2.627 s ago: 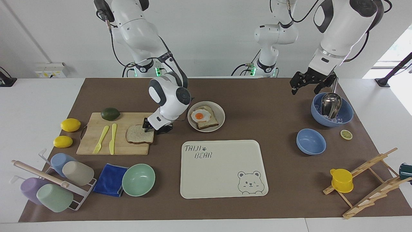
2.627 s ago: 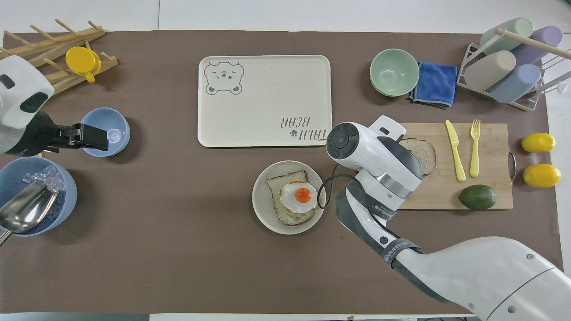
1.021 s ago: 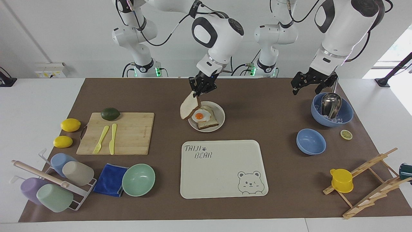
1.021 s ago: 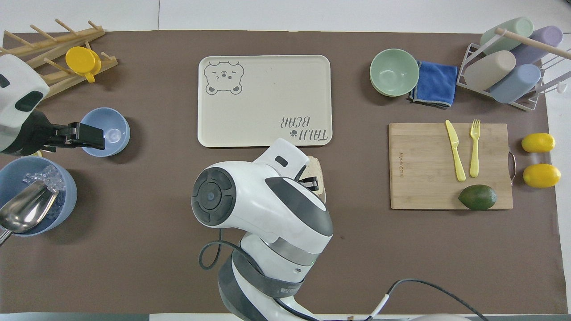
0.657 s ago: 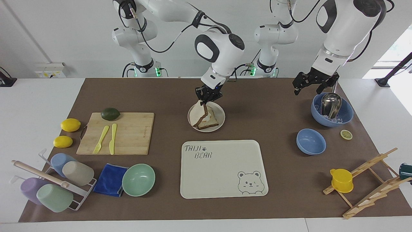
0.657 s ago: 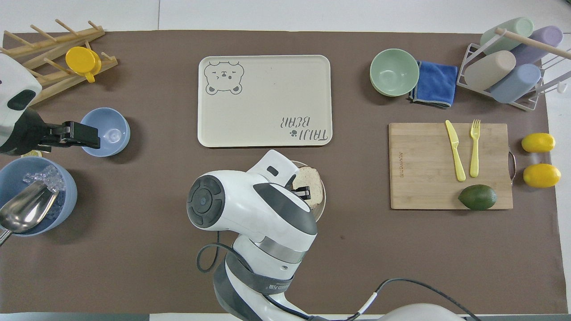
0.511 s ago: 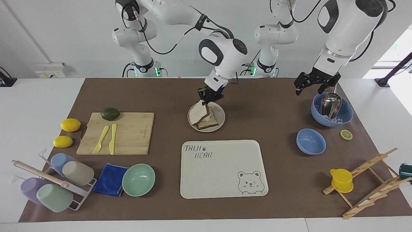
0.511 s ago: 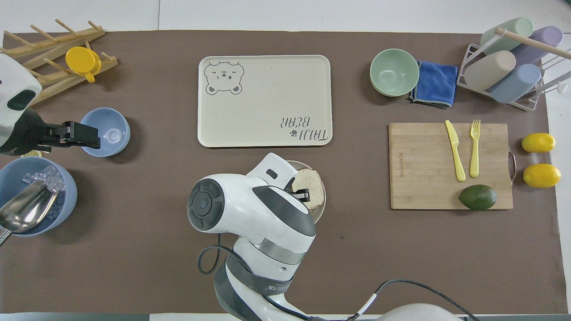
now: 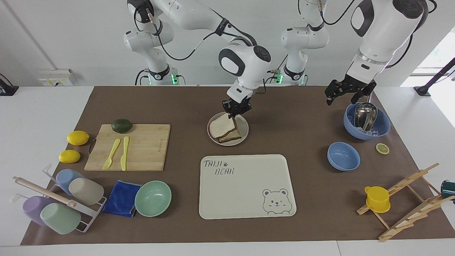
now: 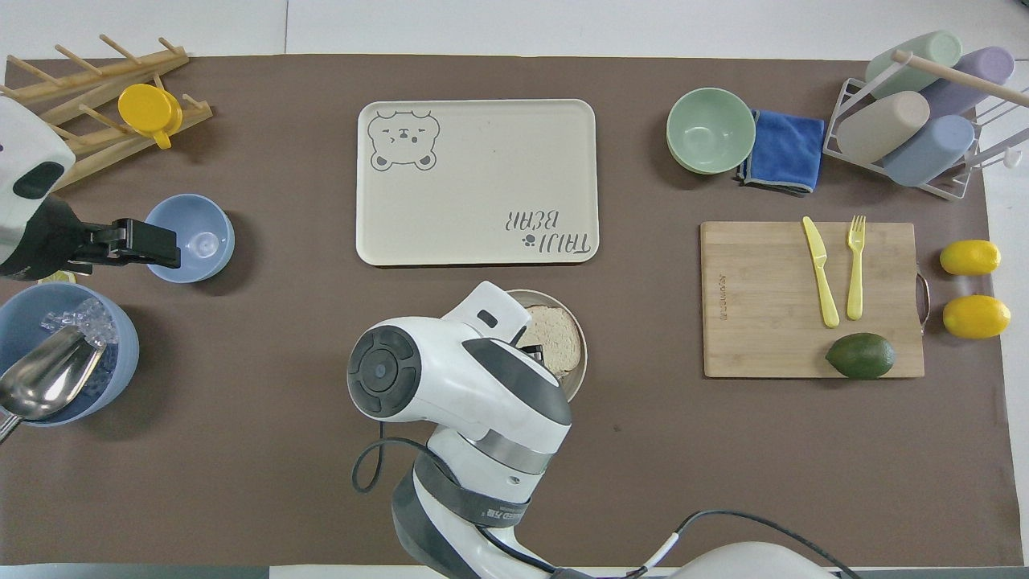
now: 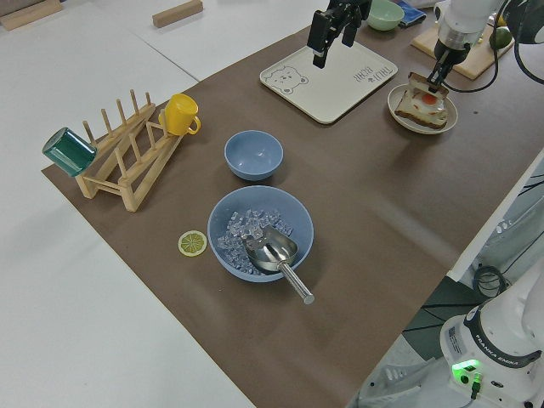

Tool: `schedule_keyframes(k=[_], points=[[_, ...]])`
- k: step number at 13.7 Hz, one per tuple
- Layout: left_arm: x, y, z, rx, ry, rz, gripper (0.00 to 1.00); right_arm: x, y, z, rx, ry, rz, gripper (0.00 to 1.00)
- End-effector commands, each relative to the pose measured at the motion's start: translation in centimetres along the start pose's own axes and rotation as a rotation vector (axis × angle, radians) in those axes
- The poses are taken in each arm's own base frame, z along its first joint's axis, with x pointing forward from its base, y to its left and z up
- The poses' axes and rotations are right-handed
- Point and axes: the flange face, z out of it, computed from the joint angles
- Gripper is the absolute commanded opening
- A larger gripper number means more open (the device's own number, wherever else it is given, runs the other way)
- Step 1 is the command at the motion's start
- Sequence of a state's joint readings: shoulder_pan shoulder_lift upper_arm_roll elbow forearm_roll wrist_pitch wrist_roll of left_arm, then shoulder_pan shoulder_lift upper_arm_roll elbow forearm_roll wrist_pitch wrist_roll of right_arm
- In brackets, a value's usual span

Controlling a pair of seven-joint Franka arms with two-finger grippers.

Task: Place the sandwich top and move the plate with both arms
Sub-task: 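Open the right gripper to release the bread on the sandwich, then retract the right gripper while the left gripper reaches the plate rim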

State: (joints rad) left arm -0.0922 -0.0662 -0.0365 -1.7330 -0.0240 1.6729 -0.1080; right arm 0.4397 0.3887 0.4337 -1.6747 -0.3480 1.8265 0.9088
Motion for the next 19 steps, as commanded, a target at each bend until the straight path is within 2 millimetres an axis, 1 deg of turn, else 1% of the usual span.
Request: schedule_keyframes(k=[1,2,3,4,5,7,8,9,10,11,12,13,14,16,17,18,19], points=[[0.0,-0.3,-0.1,0.009,0.012,-0.006,1.00,0.1,-0.1,-0.2,0.077,-0.033,0.047,0.69],[0.0,-0.3,-0.1,0.009,0.012,-0.007,1.00,0.2,-0.1,-0.3,0.083,-0.032,0.049,0.75],[0.0,-0.3,-0.1,0.011,0.012,-0.007,1.00,0.5,0.0,-0.7,0.089,-0.029,0.053,0.90],[0.0,-0.3,-0.1,0.009,0.012,-0.007,1.00,0.6,0.2,-1.4,0.094,-0.020,0.057,1.00],[0.0,-0.3,-0.1,0.009,0.012,-0.007,1.00,1.6,1.4,-2.8,0.104,-0.013,0.078,1.00],[0.0,-0.3,-0.1,0.009,0.012,-0.007,1.00,4.0,6.9,-6.4,0.155,-0.034,0.145,1.00],[0.0,-0.3,-0.1,0.011,0.012,-0.007,1.00,5.4,10.9,-7.9,0.185,-0.050,0.155,1.00],[0.0,-0.3,-0.1,0.009,0.012,-0.007,1.00,6.8,15.1,-8.6,0.193,-0.068,0.170,1.00],[0.0,-0.3,-0.1,0.009,0.012,-0.007,1.00,7.8,18.8,-9.8,0.196,-0.080,0.178,1.00],[0.0,-0.3,-0.1,0.009,0.012,-0.007,1.00,8.3,22.6,-10.9,0.186,-0.100,0.168,1.00],[0.0,-0.3,-0.1,0.009,0.012,-0.007,1.00,8.2,26.5,-12.1,0.170,-0.114,0.151,1.00],[0.0,-0.3,-0.1,0.009,0.012,-0.007,1.00,7.5,30.3,-13.4,0.158,-0.120,0.130,1.00],[0.0,-0.3,-0.1,0.011,0.012,-0.007,1.00,6.9,33.4,-14.3,0.168,-0.128,0.114,1.00],[-0.1,-0.3,-0.1,0.009,0.013,-0.009,1.00,5.9,38.2,-14.9,0.187,-0.152,0.115,1.00],[-0.1,-0.2,-0.1,0.011,0.012,-0.007,1.00,5.9,40.2,-14.4,0.196,-0.175,0.091,1.00],[-0.1,-0.2,-0.1,0.009,0.013,-0.007,1.00,5.5,42.1,-14.7,0.218,-0.157,0.078,1.00],[-0.1,-0.1,-0.1,0.011,0.014,-0.006,1.00,5.3,43.5,-14.6,0.211,-0.164,0.077,1.00]])
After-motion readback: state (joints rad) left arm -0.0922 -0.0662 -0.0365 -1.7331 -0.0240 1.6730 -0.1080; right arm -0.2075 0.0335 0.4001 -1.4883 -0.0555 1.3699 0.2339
